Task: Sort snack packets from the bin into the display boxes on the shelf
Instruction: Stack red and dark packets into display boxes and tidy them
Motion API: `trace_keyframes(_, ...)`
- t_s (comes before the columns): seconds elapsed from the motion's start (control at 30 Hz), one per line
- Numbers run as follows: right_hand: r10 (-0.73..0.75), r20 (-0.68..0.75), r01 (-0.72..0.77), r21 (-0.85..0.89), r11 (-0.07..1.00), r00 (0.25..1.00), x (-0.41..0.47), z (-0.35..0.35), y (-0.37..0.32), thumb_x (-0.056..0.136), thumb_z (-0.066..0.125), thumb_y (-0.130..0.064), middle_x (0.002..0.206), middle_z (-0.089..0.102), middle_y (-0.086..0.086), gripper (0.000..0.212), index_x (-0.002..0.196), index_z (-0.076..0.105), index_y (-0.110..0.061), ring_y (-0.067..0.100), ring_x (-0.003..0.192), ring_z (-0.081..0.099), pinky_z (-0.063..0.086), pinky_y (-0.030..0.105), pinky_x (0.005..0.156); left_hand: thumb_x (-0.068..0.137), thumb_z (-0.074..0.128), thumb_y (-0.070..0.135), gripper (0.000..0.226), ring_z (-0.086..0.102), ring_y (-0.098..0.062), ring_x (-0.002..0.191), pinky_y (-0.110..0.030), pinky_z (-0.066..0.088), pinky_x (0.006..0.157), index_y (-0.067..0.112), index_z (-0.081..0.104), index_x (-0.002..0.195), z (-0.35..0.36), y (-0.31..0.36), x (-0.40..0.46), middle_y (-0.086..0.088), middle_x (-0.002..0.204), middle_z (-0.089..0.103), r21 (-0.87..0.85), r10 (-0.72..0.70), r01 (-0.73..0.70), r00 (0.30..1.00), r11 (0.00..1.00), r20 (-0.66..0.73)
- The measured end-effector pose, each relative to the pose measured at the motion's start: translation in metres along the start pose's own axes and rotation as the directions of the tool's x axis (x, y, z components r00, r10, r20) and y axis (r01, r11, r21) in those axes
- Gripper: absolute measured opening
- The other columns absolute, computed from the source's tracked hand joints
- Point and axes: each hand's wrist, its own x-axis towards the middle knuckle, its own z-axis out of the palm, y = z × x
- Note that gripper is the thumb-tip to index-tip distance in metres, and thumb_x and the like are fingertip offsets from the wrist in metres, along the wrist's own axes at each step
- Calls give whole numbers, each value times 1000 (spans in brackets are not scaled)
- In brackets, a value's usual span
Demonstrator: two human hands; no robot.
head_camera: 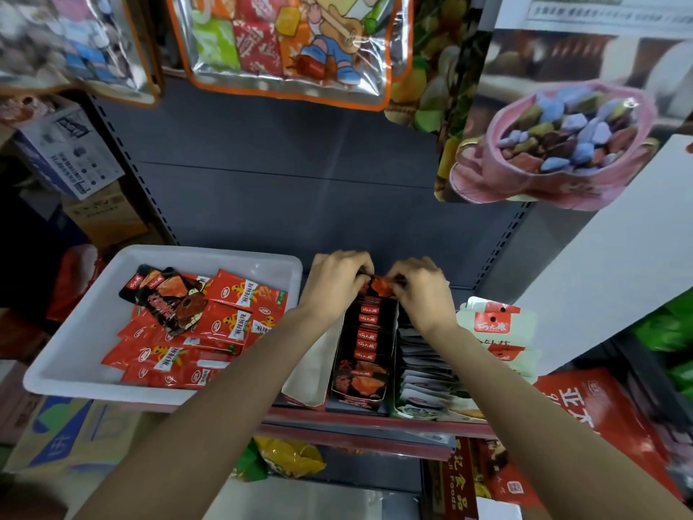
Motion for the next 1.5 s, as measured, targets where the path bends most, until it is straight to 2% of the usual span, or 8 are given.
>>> trace_keyframes(0.23, 17, -28, -17, 7, 1000, 999, -5, -4, 0, 82, 66, -6, 85, 66, 5, 10, 89, 68, -12, 25, 78, 60, 47, 34, 71, 82, 67, 6, 8, 64, -24, 78, -37, 51, 76, 9, 67, 89, 6, -7, -4, -4, 87, 68, -7, -36, 36, 998, 999, -43)
trace_keyframes(0.4, 59, 63, -52, -110, 993, 996, -4, 0, -4, 87, 61, -9, 96, 67, 5, 12, 97, 67, -13, 26, 92, 59, 39, 36, 83, 85, 64, 9, 6, 62, -23, 83, -39, 48, 79, 9, 67, 90, 11, -6, -5, -4, 91, 67, 23, -107, 107, 993, 994, 39)
trace_keyframes(0.6, 21, -12, -20, 118, 993, 1000, -12, 4, -41, 83, 66, -9, 100, 64, 5, 19, 102, 68, -11, 21, 94, 56, 46, 33, 84, 84, 67, 14, 17, 63, -23, 90, -43, 50, 80, 11, 66, 100, -17, -17, -24, -5, 97, 66, -23, -164, 163, 985, 986, -49)
trace_keyframes(0.83, -16, 193, -42, 289, 957, 981, 1, 69, -136, 89, 59, -14, 107, 62, 8, 21, 109, 65, -10, 21, 101, 57, 47, 33, 87, 87, 57, 7, 20, 65, -23, 85, -33, 52, 77, 10, 68, 104, -78, -97, -88, -7, 95, 70, -82, -404, 397, 910, 914, -92)
trace_keyframes(1.0, -20, 377, -76, 238, 968, 926, 15, 148, -201, 92, 55, -17, 135, 48, 10, 44, 134, 47, -10, 25, 129, 38, 30, 31, 109, 90, 53, 1, 23, 61, -25, 94, -29, 44, 83, 2, 65, 110, -122, -193, -126, -10, 101, 66, -59, -605, 603, 796, 795, -7)
trace_keyframes(1.27, 110, 680, 5, -165, 986, 725, 46, 249, -247, 95, 44, -44, 157, -7, 17, 69, 151, 11, -18, 33, 144, -16, -1, 38, 119, 91, 50, 12, 52, 39, -33, 130, -42, 32, 108, 10, 38, 141, -126, -295, -138, -16, 144, 39, 145, -589, 579, 728, 802, 352)
trace_keyframes(1.4, 176, 554, -103, -160, 982, 814, 51, 264, -260, 92, 54, -37, 147, 31, 21, 57, 140, 35, -14, 35, 140, 14, 20, 39, 115, 89, 58, 18, 59, 30, -31, 136, -37, 26, 113, 12, 37, 143, -116, -318, -140, -15, 148, 31, 18, -672, 719, 640, 695, 372)
trace_keyframes(1.5, 230, 382, -161, -204, 966, 895, 47, 264, -269, 85, 66, -28, 128, 46, 15, 47, 125, 46, -14, 31, 122, 34, 36, 37, 100, 82, 67, 24, 56, 49, -29, 120, -42, 41, 102, 20, 48, 134, -114, -318, -142, -12, 127, 55, -266, -743, 784, 618, 561, 255)
